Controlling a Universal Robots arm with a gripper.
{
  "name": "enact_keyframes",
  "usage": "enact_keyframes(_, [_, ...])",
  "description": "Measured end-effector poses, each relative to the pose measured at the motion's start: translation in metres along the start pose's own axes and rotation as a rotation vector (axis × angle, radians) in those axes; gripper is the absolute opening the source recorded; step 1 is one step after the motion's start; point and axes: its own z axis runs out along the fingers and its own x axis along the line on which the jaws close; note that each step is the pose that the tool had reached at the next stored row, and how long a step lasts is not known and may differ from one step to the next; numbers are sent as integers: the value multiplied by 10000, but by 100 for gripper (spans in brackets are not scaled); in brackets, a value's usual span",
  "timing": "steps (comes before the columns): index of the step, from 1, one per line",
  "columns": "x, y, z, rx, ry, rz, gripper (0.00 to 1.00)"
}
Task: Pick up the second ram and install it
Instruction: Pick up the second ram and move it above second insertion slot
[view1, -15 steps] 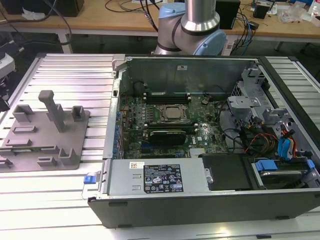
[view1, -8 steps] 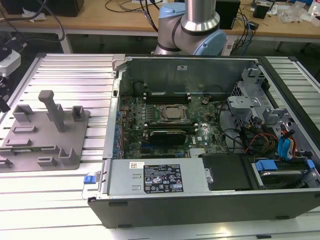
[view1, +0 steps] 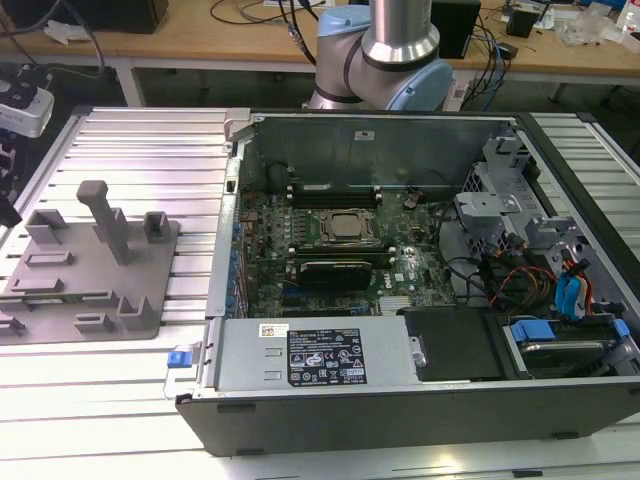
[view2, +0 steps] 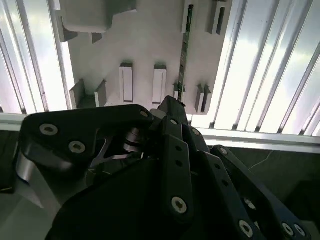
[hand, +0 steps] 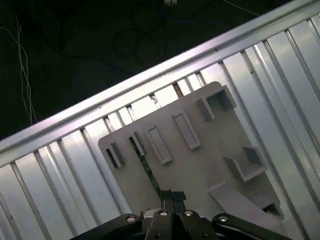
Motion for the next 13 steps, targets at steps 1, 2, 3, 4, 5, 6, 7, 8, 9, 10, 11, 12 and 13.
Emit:
enact_keyframes(1, [0,0,6,0,15,-321,8])
enact_keyframes(2, [0,0,15,-2,31,-730,8])
enact_keyframes(3, [0,-1,23,-3,47,-1122,8])
enact_keyframes(4, [0,-1,32,-4,64,-1530,8])
enact_keyframes(5, [0,-1,39,-6,79,-1890,8])
enact_keyframes(6, [0,-1,44,-8,87,-2086,8])
enact_keyframes(7, [0,-1,49,-10,95,-2282,8])
enact_keyframes(8, [0,-2,59,-11,111,-2724,8])
enact_keyframes(9, [0,-2,60,-12,117,-2888,8])
enact_keyframes(10, [0,-2,60,-13,120,-2970,8])
enact_keyframes(11, [0,-2,60,-12,120,-2974,8])
enact_keyframes(12, [0,-2,62,-11,119,-2974,8])
enact_keyframes(13, [3,-2,67,-9,117,-2973,8])
